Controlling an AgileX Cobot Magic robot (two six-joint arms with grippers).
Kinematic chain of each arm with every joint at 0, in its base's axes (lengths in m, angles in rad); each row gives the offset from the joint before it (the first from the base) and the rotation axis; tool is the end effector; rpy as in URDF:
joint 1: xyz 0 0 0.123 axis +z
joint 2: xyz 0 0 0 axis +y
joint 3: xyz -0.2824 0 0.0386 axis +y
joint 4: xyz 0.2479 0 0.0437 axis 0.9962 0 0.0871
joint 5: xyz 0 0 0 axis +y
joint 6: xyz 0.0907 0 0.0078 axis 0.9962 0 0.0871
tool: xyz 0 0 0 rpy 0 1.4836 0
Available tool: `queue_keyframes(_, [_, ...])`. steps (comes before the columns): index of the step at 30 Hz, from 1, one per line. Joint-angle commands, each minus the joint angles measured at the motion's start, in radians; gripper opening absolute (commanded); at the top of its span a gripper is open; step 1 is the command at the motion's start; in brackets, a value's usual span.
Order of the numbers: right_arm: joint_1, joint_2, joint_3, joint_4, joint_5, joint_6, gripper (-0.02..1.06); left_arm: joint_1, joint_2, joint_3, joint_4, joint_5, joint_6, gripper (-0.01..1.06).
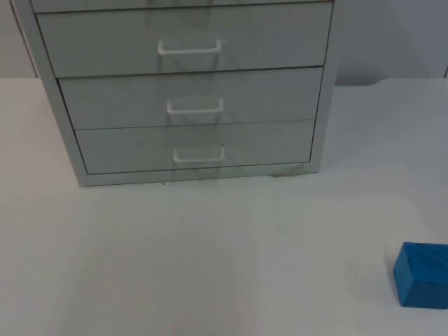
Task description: Open the drawer with the left hand, place the block into the drawer with the right hand, then close the drawer with the left hand.
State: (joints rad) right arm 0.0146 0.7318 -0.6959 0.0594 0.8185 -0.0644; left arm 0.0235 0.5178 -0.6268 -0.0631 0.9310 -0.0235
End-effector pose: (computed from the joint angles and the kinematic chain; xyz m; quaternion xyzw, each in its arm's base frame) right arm 0.1304 0.0059 0.3120 -0.0261 0.9196 0.0181 0.3915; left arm 0.0829 -0.0027 0.3057 -0.0284 0.9130 -0.0308 0.4057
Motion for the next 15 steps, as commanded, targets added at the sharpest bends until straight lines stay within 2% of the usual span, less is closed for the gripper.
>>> queue_keyframes(1, [-0.006, 0.028, -0.006, 0.003, -0.022, -0.011, 1.05, 0.001, 0.049, -0.007, -0.001, -0.024, -0.005, 1.05])
queue_keyframes(3, [-0.006, 0.034, -0.006, 0.003, -0.026, -0.011, 1.05, 0.001, 0.067, -0.007, -0.001, -0.028, -0.002, 1.04])
queue_keyframes(5, [-0.006, 0.039, -0.006, 0.003, -0.034, -0.011, 1.05, 0.001, 0.091, -0.007, -0.001, -0.041, 0.012, 0.97])
queue_keyframes(6, [-0.006, 0.039, -0.006, 0.003, -0.034, -0.011, 1.05, 0.001, 0.091, -0.007, -0.001, -0.041, 0.012, 0.97])
queue_keyframes(10, [-0.006, 0.039, -0.006, 0.003, -0.038, -0.011, 1.05, 0.001, 0.122, -0.007, -0.004, -0.066, 0.015, 0.68])
queue_keyframes(11, [-0.006, 0.039, -0.006, 0.003, -0.038, -0.011, 1.05, 0.001, 0.122, -0.007, -0.004, -0.066, 0.015, 0.68])
queue_keyframes(15, [-0.006, 0.039, -0.006, 0.003, -0.041, -0.011, 1.05, 0.001, 0.122, -0.007, -0.03, -0.097, 0.094, 0.43])
